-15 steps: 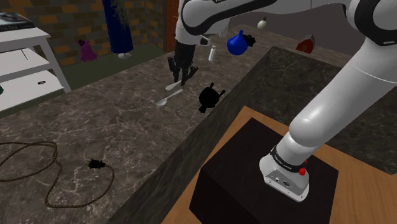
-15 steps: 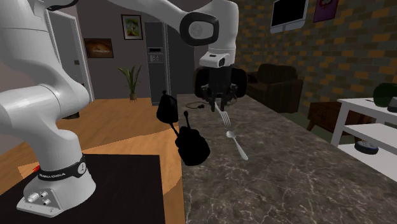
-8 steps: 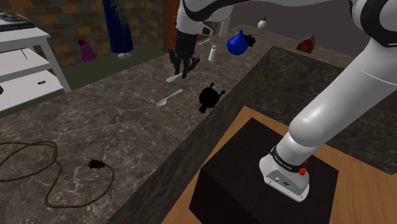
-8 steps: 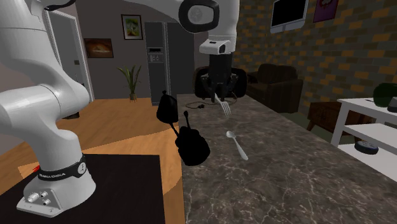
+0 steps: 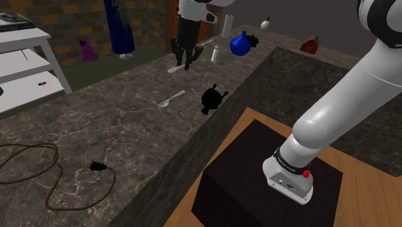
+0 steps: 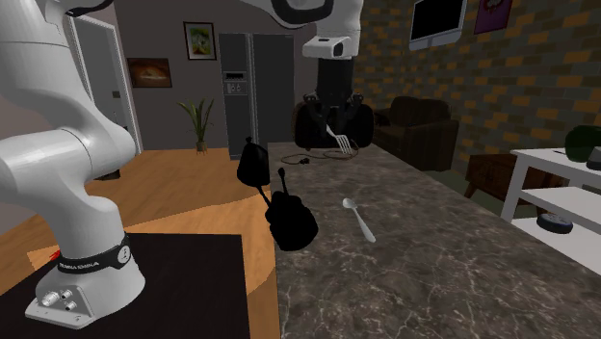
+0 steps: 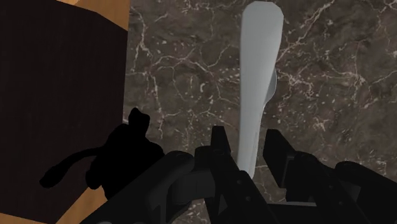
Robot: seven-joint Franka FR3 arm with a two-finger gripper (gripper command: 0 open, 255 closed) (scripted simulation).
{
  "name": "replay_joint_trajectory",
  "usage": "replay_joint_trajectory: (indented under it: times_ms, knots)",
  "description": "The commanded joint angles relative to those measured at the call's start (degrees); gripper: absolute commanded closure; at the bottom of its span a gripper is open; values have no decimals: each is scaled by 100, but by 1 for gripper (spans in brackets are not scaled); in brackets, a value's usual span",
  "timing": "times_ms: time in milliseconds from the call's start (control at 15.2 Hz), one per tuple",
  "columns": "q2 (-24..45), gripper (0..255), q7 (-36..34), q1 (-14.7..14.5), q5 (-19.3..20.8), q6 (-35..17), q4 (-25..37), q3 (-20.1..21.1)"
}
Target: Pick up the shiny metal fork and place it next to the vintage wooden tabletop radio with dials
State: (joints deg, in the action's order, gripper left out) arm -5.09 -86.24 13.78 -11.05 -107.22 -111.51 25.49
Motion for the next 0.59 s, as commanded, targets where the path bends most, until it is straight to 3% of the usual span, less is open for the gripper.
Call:
replay_joint_trajectory:
  times_ms: [0, 528]
  knots:
    - [-37, 255, -9, 4, -7, 144, 109, -9]
    - [-43, 255, -91, 20, 18, 752, 716, -31]
